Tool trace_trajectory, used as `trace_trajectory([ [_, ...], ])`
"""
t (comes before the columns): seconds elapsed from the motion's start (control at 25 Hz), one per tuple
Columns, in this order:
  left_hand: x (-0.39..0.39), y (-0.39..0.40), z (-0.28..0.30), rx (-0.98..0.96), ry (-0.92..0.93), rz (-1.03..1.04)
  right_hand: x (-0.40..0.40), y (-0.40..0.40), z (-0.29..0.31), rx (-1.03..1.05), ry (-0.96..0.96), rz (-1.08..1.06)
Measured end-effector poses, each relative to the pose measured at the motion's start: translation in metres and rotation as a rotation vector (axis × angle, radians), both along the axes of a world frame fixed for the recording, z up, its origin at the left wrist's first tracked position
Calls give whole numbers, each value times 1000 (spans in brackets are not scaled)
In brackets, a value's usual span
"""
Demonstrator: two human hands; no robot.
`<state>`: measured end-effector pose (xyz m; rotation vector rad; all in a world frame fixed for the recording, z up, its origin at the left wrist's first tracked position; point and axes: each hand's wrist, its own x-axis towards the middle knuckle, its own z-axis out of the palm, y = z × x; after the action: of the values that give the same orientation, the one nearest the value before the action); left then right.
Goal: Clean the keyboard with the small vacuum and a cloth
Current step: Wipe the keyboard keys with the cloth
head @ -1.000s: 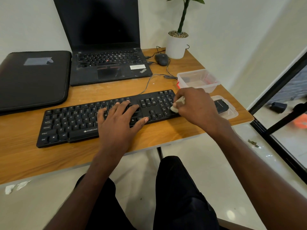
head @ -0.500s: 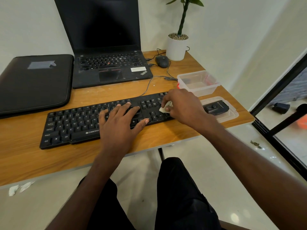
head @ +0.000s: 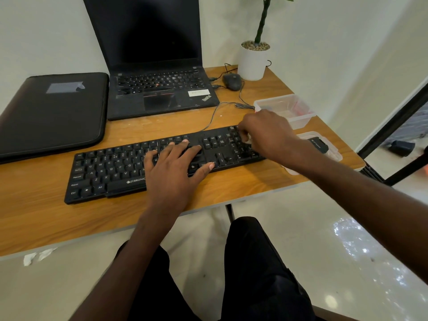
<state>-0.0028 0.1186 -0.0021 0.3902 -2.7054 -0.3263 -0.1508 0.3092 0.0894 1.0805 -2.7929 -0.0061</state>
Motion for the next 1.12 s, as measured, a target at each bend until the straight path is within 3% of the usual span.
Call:
trace_trajectory([
  [0.08,1,0,-1,4,0,-1,-4,-10,4,-27,60,-81],
  [0.28,0,1,0,15,0,-3,0,-22,-11,-189,-116,13],
  [0.36,-1,0,1,20,-3,-8,-10,-24,-12,-211,-49,-132],
  [0.44,0,1,0,24,2,-6,-9,-33,-10,-218,-5,-132],
  [0.6,0,2,1,23,19,0,-4,-40,-12,-109,-10,36],
  [0.8,2,2,2,28,8,3,-5,-32,-4,-22,97,-129],
  [1.12,2,4,2,32,-2,6,29,14,12,50,-93,-130],
])
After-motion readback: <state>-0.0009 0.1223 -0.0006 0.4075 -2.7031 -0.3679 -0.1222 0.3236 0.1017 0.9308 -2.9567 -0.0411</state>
